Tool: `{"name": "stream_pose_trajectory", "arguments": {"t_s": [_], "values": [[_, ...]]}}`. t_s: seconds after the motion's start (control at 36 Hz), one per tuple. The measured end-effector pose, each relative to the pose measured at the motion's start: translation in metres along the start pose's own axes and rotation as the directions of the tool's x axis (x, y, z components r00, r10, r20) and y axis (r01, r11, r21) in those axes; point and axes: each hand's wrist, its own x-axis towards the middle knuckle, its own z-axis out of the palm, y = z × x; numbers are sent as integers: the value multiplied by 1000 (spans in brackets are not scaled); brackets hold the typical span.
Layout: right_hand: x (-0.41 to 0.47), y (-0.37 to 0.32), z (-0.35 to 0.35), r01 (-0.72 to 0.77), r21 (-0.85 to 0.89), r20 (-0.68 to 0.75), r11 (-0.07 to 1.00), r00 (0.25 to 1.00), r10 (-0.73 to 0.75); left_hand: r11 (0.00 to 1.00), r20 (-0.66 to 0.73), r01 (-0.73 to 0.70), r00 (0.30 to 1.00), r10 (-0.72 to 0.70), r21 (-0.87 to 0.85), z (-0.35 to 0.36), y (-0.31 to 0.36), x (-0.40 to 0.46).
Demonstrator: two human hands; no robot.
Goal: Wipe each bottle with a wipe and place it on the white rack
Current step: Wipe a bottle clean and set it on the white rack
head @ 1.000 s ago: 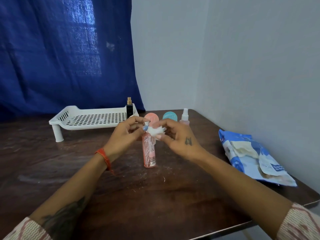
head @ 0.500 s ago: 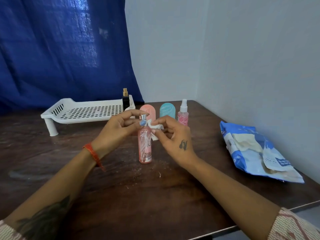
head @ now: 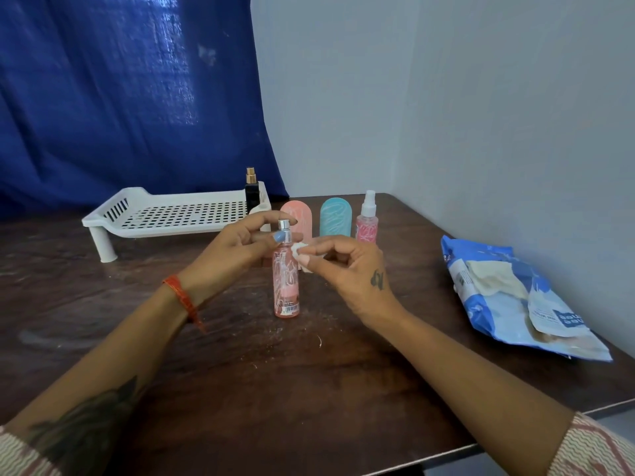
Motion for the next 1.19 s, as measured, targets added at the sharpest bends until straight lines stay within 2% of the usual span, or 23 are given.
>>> {"name": "stream_pose_trajectory", "arguments": {"t_s": [0.14,0.31,0.47,0.58,0.83,1.08,1.19], "values": [[0,4,-1,-114,-68,25,991,993,116,999,41,25,999,-24,-25,-1,0,0],[4,-1,1,-153,98,-5,983,988,154,1000,61,22,998,-21,-18,1,0,1],[1,-2,-3,-184,138,46,973,983,180,999,90,35,995,-33,-20,-1,0,0],[2,1,-2,-204,82,63,975,978,199,999,71,41,997,-40,-11,-2,0,0],[0,0,-1,-69,-15,1,998,998,69,999,26,33,999,-33,-30,-1,3,-2],[-1,4,-1,-70,-54,29,996,997,72,998,-31,59,998,-59,-5,-3,1,0],[0,3,1,33,-61,-23,998,999,-35,999,-42,34,999,-34,-9,-1,2,-1]]}}
